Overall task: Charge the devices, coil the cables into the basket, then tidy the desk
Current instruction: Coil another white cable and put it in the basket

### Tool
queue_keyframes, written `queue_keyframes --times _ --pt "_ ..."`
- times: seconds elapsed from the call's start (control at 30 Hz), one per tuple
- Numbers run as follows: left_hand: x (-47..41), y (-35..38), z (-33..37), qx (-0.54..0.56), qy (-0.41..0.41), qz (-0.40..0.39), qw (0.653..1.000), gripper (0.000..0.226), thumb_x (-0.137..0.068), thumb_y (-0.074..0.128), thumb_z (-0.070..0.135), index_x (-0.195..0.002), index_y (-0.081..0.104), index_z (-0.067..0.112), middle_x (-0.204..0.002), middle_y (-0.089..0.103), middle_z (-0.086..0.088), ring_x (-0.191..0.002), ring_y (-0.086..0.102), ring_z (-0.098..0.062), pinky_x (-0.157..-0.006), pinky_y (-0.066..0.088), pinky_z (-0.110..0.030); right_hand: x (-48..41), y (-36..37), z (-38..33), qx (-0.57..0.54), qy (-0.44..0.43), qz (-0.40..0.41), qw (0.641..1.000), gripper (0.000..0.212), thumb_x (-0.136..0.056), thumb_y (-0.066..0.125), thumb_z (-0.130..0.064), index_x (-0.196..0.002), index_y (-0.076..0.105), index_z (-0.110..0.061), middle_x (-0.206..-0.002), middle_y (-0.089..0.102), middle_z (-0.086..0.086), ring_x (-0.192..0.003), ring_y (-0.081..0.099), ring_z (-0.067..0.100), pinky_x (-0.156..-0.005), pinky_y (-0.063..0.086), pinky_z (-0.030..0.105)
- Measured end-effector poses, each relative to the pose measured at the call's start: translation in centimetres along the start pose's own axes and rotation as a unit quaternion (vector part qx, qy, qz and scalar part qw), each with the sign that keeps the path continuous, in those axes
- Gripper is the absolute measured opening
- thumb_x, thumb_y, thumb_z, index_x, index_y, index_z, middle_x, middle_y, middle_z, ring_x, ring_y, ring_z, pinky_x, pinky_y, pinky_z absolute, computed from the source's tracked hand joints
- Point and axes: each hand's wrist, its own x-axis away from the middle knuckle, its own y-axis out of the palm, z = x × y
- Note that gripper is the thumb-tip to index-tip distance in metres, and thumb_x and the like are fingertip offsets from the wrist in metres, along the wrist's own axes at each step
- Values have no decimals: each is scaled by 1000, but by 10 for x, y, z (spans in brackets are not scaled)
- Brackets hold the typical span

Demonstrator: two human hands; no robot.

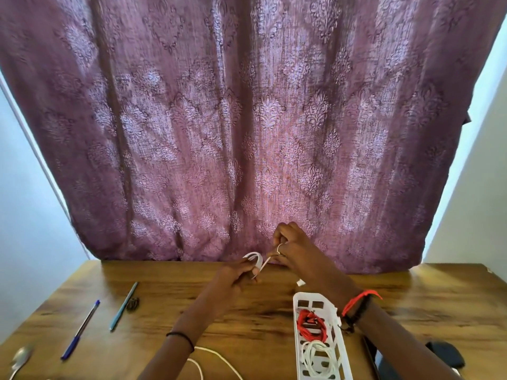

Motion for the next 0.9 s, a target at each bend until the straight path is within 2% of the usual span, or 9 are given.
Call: queue_keyframes --times 0.1,0.17,0.3,0.43,0.5,0.57,0.7,0.8,0.9 --pt "2 -5 8 16 9 -12 1000 18 -92 53 3 -81 67 -3 -78 63 8 -72 57 13 -70 38 -4 -3 5 -3 65 -36 -3 997 15 -77 65 -10 -64 63 -2 -77 55 11 -75 50 21 -62 43 32" --pt "6 -7 9 25 20 -18 999 22 -91 53 13 -78 69 7 -75 63 15 -71 56 11 -67 41 -10 -5 8 -2 88 -41 2 995 22 -75 62 -22 -59 64 -8 -69 56 3 -64 58 18 -52 48 25" --pt "16 -12 6 91 -44 -33 994 20 -92 54 21 -76 67 23 -74 67 16 -75 56 1 -75 45 -19 -11 13 -6 42 -13 -67 997 34 -87 46 -31 -90 72 -8 -89 70 6 -85 66 22 -78 50 36" --pt "21 -15 8 163 -76 -20 983 24 -92 55 14 -73 65 23 -68 64 16 -70 53 8 -74 42 -11 -16 25 -16 34 -56 -2 998 16 -69 66 -21 -80 76 -16 -71 73 -4 -67 67 6 -64 51 22" --pt "24 -17 4 198 -93 -9 976 24 -92 56 14 -71 66 21 -64 62 16 -65 49 7 -68 37 -11 -19 32 -24 -29 -56 52 997 16 -68 66 -21 -77 77 -14 -67 73 -4 -74 61 3 -65 44 11" --pt "26 -18 0 265 -112 7 958 17 -88 60 24 -78 73 18 -69 62 10 -72 49 -4 -69 35 -16 -21 31 -31 -136 9 50 989 15 -75 66 -13 -85 76 -7 -77 75 3 -79 58 -4 -64 39 4" --pt "27 -25 -8 425 -139 36 894 32 -74 68 26 -94 73 2 -81 64 -8 -80 55 -13 -73 43 -14 -25 46 -34 -248 155 -19 956 23 -87 61 -11 -106 71 -20 -85 73 2 -50 52 -4 -49 33 8" --pt "26 -36 -14 530 -157 42 832 75 -51 89 27 -107 61 -15 -92 68 -13 -71 62 -8 -69 52 -15 -27 51 -35 -322 188 -131 919 34 -80 54 -31 -112 64 -37 -85 66 -4 -67 52 5 -62 38 21" --pt "23 -46 -23 563 -184 45 805 73 -46 92 19 -104 63 -14 -93 70 -16 -69 66 -10 -68 55 -19 -30 50 -45 -362 184 -178 896 43 -78 60 -30 -120 60 -24 -118 63 -5 -104 56 2 -94 44 20"
